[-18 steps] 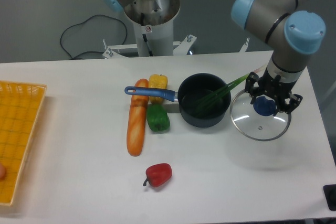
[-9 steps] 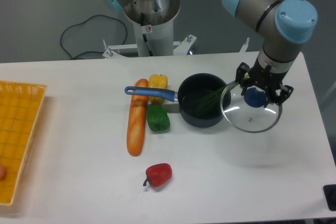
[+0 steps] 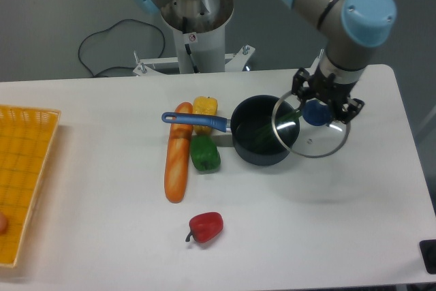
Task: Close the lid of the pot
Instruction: 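Lift the glass lid by its blue knob and carry it over the black pot, then lower the glass lid onto the rim of the black pot, then press the lid down to seat it on the pot, then release the blue knob and raise the gripper off the lid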
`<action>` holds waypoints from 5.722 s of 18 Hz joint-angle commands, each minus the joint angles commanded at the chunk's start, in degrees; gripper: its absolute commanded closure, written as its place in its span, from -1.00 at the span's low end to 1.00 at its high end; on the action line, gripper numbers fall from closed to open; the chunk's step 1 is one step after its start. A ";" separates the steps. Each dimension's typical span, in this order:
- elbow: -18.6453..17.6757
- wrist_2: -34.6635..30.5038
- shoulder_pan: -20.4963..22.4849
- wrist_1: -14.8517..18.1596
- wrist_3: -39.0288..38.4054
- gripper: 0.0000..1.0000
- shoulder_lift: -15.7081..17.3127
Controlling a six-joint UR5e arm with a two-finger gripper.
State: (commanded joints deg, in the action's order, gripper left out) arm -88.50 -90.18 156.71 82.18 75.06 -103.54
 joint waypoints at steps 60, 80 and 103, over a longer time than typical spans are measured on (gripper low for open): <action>-21.80 -5.01 -5.45 -22.85 -2.99 -0.04 5.63; -21.63 -5.27 -6.15 -22.85 -3.87 -0.61 4.93; -11.18 -5.45 -4.83 -19.17 -2.90 -1.00 5.10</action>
State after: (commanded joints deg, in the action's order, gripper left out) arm -99.68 -95.63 151.87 63.01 72.16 -98.44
